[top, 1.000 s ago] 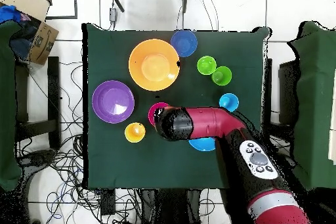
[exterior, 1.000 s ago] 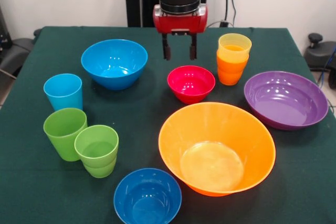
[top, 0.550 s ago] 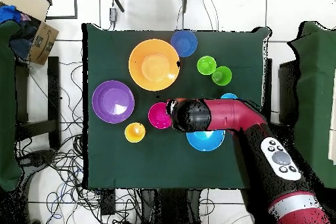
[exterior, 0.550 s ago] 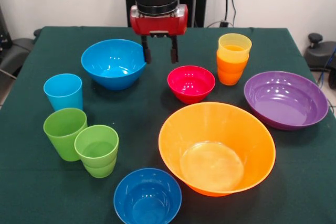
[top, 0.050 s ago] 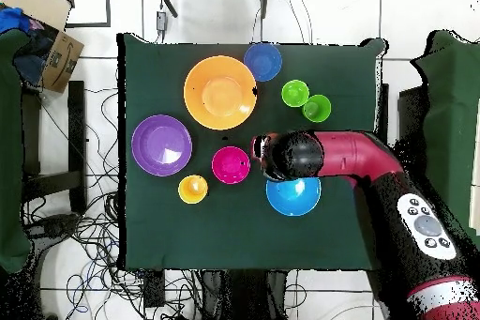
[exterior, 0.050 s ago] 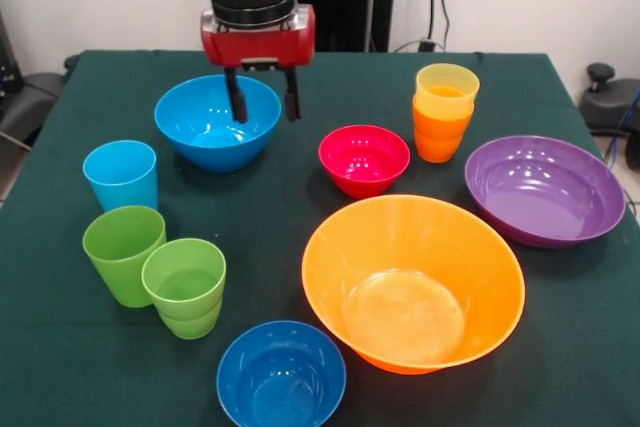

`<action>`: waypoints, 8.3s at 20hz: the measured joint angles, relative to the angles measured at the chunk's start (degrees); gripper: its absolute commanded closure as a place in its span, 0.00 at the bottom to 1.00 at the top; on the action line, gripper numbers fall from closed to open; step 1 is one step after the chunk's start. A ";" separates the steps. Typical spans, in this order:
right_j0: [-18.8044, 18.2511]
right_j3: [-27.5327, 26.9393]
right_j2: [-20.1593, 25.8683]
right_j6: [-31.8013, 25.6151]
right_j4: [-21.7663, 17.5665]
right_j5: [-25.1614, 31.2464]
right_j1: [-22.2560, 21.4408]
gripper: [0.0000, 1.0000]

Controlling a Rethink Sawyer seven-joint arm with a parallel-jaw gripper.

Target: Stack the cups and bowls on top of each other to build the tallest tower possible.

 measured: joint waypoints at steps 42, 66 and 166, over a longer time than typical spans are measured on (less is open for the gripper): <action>-10.18 -12.68 6.43 -8.76 -9.61 7.16 7.68 0.00; -9.33 -14.66 11.09 -8.76 -12.66 6.08 10.88 0.00; 10.43 8.44 -1.51 1.01 7.03 9.54 -9.15 1.00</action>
